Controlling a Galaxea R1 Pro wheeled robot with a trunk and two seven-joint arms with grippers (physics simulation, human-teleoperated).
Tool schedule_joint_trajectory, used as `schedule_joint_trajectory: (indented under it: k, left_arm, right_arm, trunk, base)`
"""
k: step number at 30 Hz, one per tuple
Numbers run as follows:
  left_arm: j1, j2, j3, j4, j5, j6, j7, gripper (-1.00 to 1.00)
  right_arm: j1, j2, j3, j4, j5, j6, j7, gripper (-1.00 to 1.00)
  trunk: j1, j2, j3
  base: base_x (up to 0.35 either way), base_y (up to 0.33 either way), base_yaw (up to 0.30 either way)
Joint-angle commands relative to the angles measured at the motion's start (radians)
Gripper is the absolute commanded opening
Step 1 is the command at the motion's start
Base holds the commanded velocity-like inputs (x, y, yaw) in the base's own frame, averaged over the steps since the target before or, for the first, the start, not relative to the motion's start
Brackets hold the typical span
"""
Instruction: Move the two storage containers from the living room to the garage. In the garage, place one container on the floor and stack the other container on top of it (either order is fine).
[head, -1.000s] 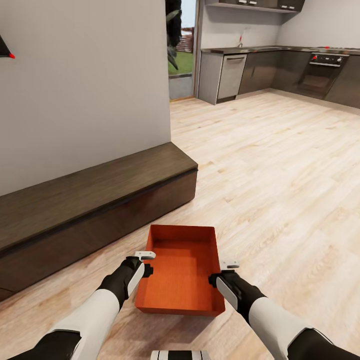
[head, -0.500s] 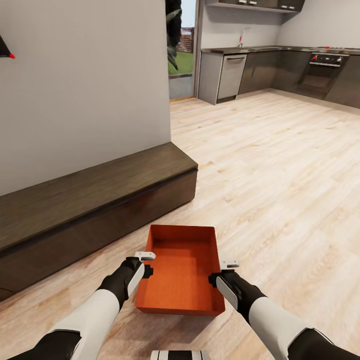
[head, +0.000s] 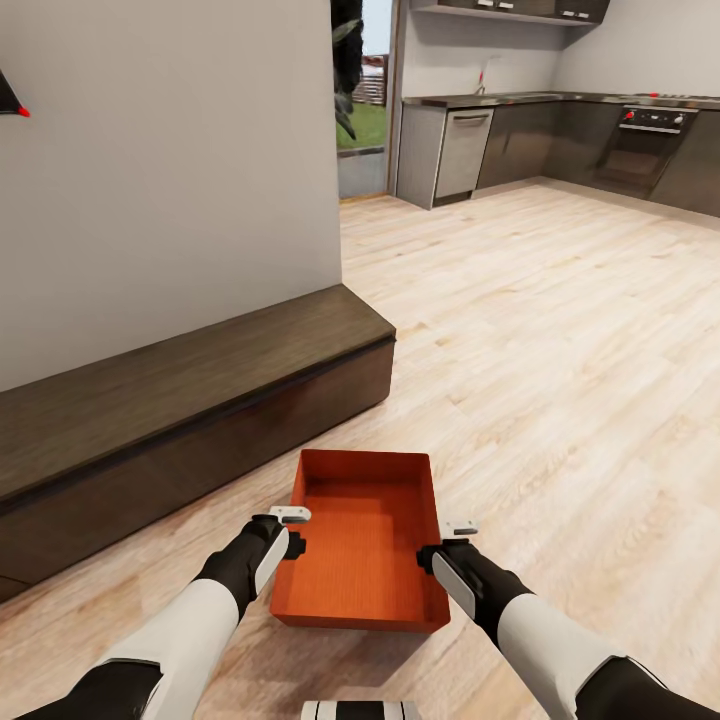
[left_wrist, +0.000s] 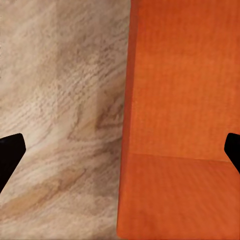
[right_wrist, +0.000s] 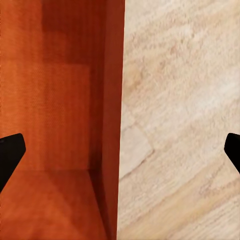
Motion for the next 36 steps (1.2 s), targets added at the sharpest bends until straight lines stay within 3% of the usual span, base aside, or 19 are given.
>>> schedule_joint_trajectory:
  k: [1,10,31,36]
  left_arm:
    - [0.000,0.000,-0.001,-0.002,0.004,0.004,0.005,1.00]
    - [0.000,0.000,-0.001,-0.003,0.004,0.003,0.006,1.00]
    - [0.000,0.000,-0.001,-0.003,0.004,-0.001,0.006,1.00]
    - [0.000,0.000,-0.001,-0.003,0.004,0.000,0.006,1.00]
  right_arm:
    - [-0.001,-0.001,0.008,-0.002,-0.009,0.004,-0.008,1.00]
    - [-0.001,-0.001,0.008,-0.002,-0.009,0.003,-0.007,1.00]
    - [-0.001,-0.002,0.008,-0.002,-0.009,0.001,-0.007,1.00]
    - [-0.001,-0.002,0.008,-0.002,-0.009,0.001,-0.007,1.00]
  trunk:
    - [0.000,0.000,-0.001]
    - [0.034,-0.063,-0.029]
    - [0.034,-0.063,-0.029]
    - [0.054,-0.098,-0.045]
  base:
    - [0.000,0.000,0.000]
    - [0.000,0.000,0.000]
    - [0.000,0.000,0.000]
    - [0.000,0.000,0.000]
